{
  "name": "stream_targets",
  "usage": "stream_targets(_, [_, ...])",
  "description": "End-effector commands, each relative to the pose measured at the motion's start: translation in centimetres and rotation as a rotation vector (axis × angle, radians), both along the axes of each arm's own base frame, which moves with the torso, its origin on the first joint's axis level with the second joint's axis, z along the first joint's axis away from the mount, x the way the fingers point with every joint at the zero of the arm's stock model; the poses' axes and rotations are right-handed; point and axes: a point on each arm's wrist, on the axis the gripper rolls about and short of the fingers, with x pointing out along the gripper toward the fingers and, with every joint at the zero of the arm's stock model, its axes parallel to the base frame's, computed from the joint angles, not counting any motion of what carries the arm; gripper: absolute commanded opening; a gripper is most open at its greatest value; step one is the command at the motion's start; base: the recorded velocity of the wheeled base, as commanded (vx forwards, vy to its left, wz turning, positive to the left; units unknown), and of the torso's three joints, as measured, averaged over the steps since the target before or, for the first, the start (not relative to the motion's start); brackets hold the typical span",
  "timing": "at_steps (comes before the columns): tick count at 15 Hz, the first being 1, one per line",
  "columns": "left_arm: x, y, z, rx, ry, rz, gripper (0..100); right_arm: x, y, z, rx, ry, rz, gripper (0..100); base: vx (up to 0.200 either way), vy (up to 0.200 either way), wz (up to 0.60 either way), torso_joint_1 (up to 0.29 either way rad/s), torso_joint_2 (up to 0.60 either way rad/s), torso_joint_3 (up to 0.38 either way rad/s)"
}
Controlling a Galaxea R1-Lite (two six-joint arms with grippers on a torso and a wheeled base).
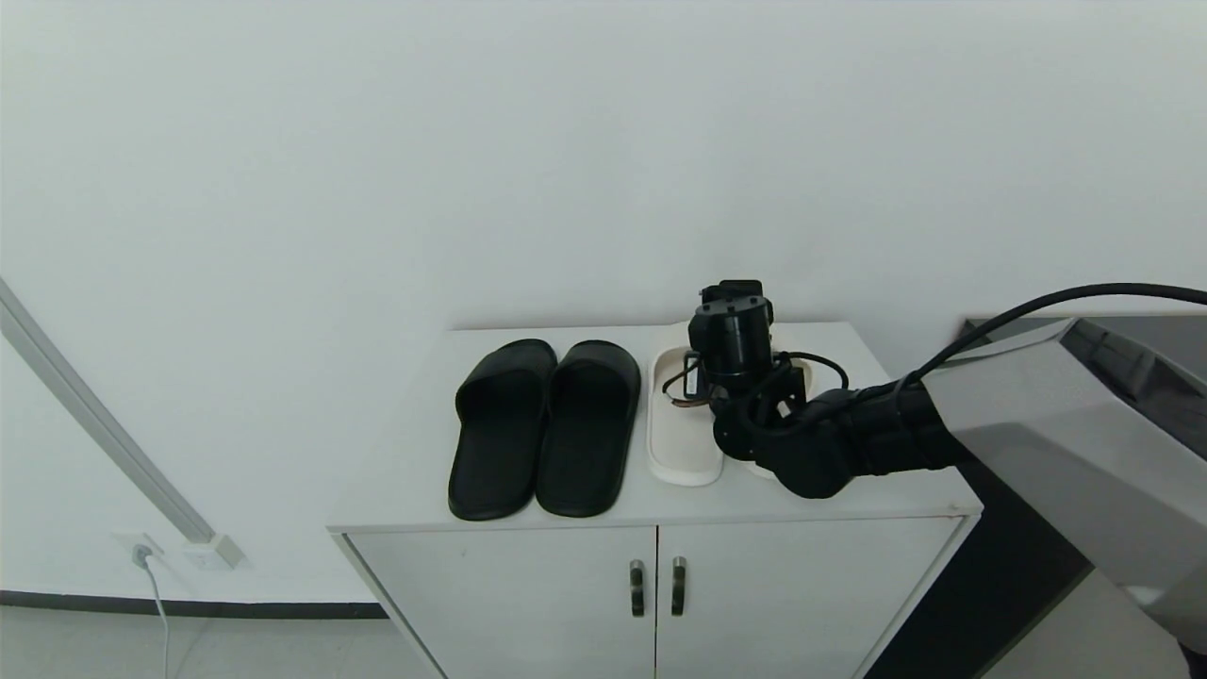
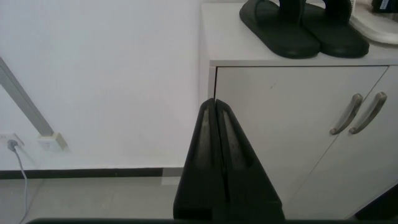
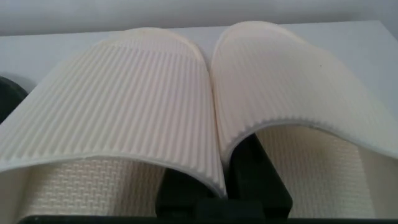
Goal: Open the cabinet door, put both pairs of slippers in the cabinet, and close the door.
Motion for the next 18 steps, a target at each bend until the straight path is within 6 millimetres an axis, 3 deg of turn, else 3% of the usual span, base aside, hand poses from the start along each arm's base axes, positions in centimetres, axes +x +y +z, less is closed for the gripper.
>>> stream_targets(1, [0.0,0.0,0.0,0.000,0.001,0.000,0,-1.8,-0.5,2.4,0.000,-0.027,0.021,0,0.000,0.000,0.00,0.000,0.00,0.000])
stream_targets(3, [0.0,0.0,0.0,0.002,-0.006,-0.006,0,-4.1,-0.7,4.2,0.006,-0.038,0.053,0,0.000,0.000,0.00,0.000,0.00,0.000])
stream_targets(6, [0.0,0.0,0.0,0.000,-0.007,-0.006,0,-9.4,-2.3,5.6,-0.020,-0.012,0.167,0,0.000,0.000,0.00,0.000,0.00,0.000])
stream_targets(8, [0.0,0.0,0.0,0.002,-0.006,-0.006,0,-13.3,-4.1,6.1,-0.004,0.004,0.321,0,0.000,0.000,0.00,0.000,0.00,0.000])
stream_targets(12, [0.0,0.0,0.0,0.006,-0.006,-0.008,0,-18.8,-8.4,5.9,0.025,0.066,0.641,0,0.000,0.000,0.00,0.000,0.00,0.000])
stream_targets(15, [0.0,0.0,0.0,0.005,-0.006,-0.010,0,-20.6,-10.1,5.5,0.031,0.090,0.733,0,0.000,0.000,0.00,0.000,0.00,0.000])
stream_targets(18, [0.0,0.0,0.0,0.005,-0.006,-0.011,0,-20.7,-10.3,5.2,0.024,0.099,0.734,0,0.000,0.000,0.00,0.000,0.00,0.000])
